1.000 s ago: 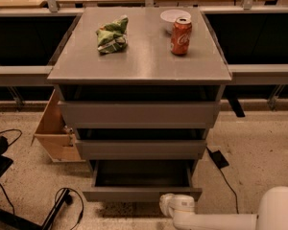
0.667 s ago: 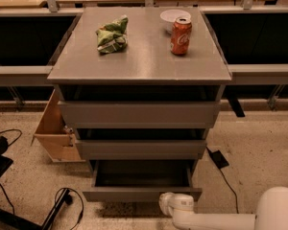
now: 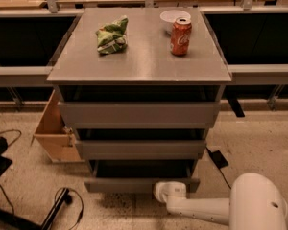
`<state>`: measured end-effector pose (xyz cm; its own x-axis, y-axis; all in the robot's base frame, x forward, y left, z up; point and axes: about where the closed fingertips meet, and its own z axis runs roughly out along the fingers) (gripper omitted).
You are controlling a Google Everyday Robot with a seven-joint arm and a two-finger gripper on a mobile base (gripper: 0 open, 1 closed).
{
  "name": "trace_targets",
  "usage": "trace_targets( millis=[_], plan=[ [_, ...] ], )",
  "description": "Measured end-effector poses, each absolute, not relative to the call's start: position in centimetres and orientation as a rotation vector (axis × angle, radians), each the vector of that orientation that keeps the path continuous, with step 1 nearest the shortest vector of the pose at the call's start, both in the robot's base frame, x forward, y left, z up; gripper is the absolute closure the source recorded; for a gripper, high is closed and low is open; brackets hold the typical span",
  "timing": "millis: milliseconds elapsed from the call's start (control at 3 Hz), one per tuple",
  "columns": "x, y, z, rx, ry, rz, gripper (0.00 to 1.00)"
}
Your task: Close bottom drawer
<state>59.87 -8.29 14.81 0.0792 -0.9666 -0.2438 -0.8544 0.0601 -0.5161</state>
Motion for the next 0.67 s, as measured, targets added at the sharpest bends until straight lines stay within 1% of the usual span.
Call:
trace_targets(
  millis=[333, 667],
  plan=[
    [59.7, -8.3, 14.8, -1.817, 1.798, -0.266, 1.0],
    [62.4, -8.9, 15.1, -1.805, 1.796, -0.298, 1.0]
  ],
)
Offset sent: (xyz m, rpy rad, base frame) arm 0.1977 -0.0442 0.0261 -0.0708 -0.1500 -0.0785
